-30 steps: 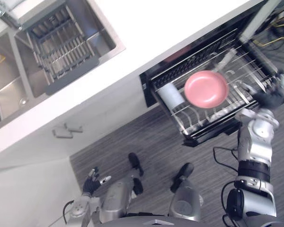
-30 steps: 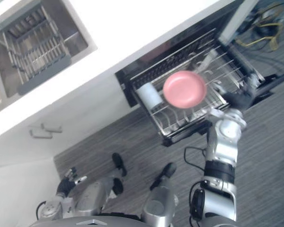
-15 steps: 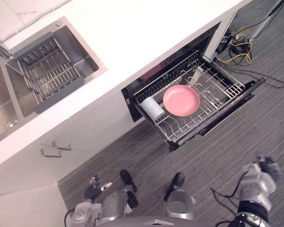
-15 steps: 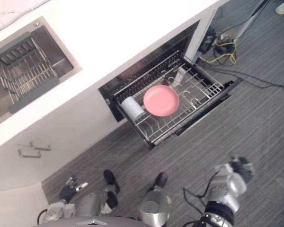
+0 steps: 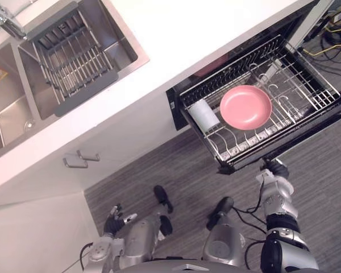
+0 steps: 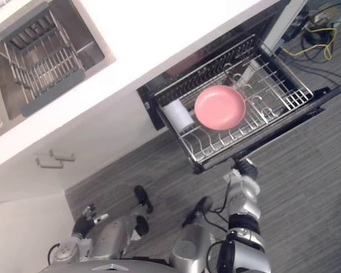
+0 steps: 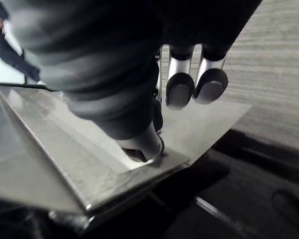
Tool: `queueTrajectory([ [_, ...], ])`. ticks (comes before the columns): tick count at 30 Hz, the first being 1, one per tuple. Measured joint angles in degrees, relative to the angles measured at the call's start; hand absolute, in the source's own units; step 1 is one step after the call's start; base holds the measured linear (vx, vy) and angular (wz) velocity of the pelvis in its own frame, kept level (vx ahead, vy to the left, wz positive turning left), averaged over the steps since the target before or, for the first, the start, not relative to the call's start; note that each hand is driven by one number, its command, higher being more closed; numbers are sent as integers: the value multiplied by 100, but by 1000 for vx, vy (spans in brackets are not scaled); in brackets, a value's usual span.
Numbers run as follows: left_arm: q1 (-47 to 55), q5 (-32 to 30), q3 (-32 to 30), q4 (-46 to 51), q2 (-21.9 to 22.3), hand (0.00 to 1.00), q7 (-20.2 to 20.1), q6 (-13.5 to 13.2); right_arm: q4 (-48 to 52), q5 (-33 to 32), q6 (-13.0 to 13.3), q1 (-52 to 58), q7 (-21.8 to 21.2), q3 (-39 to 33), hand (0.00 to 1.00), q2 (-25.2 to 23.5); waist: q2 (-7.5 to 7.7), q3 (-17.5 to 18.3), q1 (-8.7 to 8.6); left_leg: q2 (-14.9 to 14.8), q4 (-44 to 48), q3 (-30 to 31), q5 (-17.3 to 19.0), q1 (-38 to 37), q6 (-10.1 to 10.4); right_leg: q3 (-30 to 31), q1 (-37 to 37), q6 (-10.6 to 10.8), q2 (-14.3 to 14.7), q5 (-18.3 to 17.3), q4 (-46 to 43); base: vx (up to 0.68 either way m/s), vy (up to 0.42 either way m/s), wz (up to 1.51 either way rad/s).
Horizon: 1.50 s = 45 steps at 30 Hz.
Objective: Walk over to the sink, pick up the cup, carry it to the dishwasher, place the cup inside the dishwasher, then close the dishwasher door
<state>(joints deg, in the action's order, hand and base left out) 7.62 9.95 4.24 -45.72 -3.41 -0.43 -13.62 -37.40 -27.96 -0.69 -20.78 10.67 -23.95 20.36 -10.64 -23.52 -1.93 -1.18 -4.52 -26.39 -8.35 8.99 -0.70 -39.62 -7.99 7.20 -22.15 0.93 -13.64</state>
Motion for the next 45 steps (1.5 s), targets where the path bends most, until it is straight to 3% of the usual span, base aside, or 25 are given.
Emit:
queueTrajectory([
  [4,-19,16,134,8,26,0,-60,-14,-467,1134,-274,-806,76,581,100,646,-111,-51,42,133,-2,265,-34,60,-23,-210,-14,-15,-261,-199,-388,-28,-10,32],
  [6,-20,130,240,15,35,0,-101,-42,-547,1566,-386,-1189,120,775,100,901,-254,-106,103,185,-30,382,-73,112,19,-322,-23,5,-380,-267,-542,-68,-6,42],
  [8,-29,200,274,17,92,0,-119,-69,-772,2057,-555,-1865,136,1111,100,1300,-501,-164,186,228,-32,471,-99,222,55,-490,-40,46,-488,-309,-661,-78,2,37],
  [9,-28,229,275,15,103,0,-123,-69,-849,2178,-576,-2034,140,1251,100,1380,-540,-160,205,233,-32,475,-104,251,62,-523,-53,47,-512,-315,-690,-54,5,31],
  [11,-9,292,264,24,106,0,-131,-100,-1064,2628,-688,-2502,122,1669,100,1530,-578,-133,348,270,-32,539,-191,349,132,-554,-165,3,-617,-373,-882,-17,-10,23],
  [16,-18,345,277,134,100,0,-248,-110,-1594,3505,-864,-3474,50,2469,100,1630,-586,-126,569,342,1,779,-384,509,-29,-801,-203,-56,-833,-593,-1300,54,-46,30],
  [17,-18,345,285,180,100,0,-262,-108,-1710,3624,-867,-3684,-12,2631,0,1647,-587,-126,652,359,2,807,-414,516,-63,-814,-214,-59,-869,-645,-1377,90,-63,18],
  [20,-21,358,286,241,95,0,-375,-87,-1778,4148,-797,-4171,-227,3110,0,1624,-592,-122,785,366,2,871,-424,529,-73,-844,-221,-55,-894,-750,-1496,60,-53,11],
  [21,-14,413,282,249,94,0,-425,-69,-1910,4192,-978,-4329,-260,3180,0,1659,-595,-120,827,364,2,897,-425,528,-73,-850,-213,-66,-903,-787,-1530,55,-51,12],
  [27,-2,670,377,233,10,0,-818,-10,-1927,4073,-933,-4324,-459,3266,0,1721,-609,-110,805,351,2,915,-431,506,-75,-861,-192,-76,-878,-828,-1558,37,-38,1],
  [30,-2,1185,376,233,6,0,-1273,4,-1469,3587,-745,-3843,-392,2649,0,1672,-606,-112,806,317,3,919,-429,463,-73,-905,-82,-73,-789,-815,-1440,43,-36,5],
  [33,-4,1555,361,219,-2,0,-1546,-9,-584,2847,-301,-2727,-135,1682,0,1279,-576,-134,772,204,2,899,-375,291,-11,-969,197,-63,-533,-685,-1072,54,-44,-8],
  [36,1,1797,156,73,-7,0,-1644,-29,234,2477,140,-1182,122,1175,0,449,-414,-152,563,82,-16,776,-242,75,-2,-906,433,-56,-268,-577,-702,64,-64,-29],
  [37,5,1867,-30,-34,-10,0,-1641,-36,317,2486,277,-543,232,1150,0,55,-265,-142,459,17,-33,695,-198,14,15,-841,478,-36,-150,-535,-545,74,-94,-39],
  [40,-13,1919,-283,-183,-25,0,-1608,-48,184,2238,296,730,237,930,0,-577,69,-75,294,-98,-33,586,-142,-181,40,-815,707,35,94,-377,-205,102,-118,-28],
  [42,-14,1894,-462,-437,-43,0,-1576,-42,-676,1857,388,1317,110,636,0,-952,416,95,162,-185,-37,551,-86,-424,116,-821,1039,63,317,-298,160,102,-131,-16],
  [45,-18,1601,-736,-755,-103,0,-1442,-36,-1603,1633,602,1817,-236,395,0,-1278,772,447,155,-316,-45,411,-4,-675,230,-809,1350,61,573,-222,565,59,-111,-16],
])
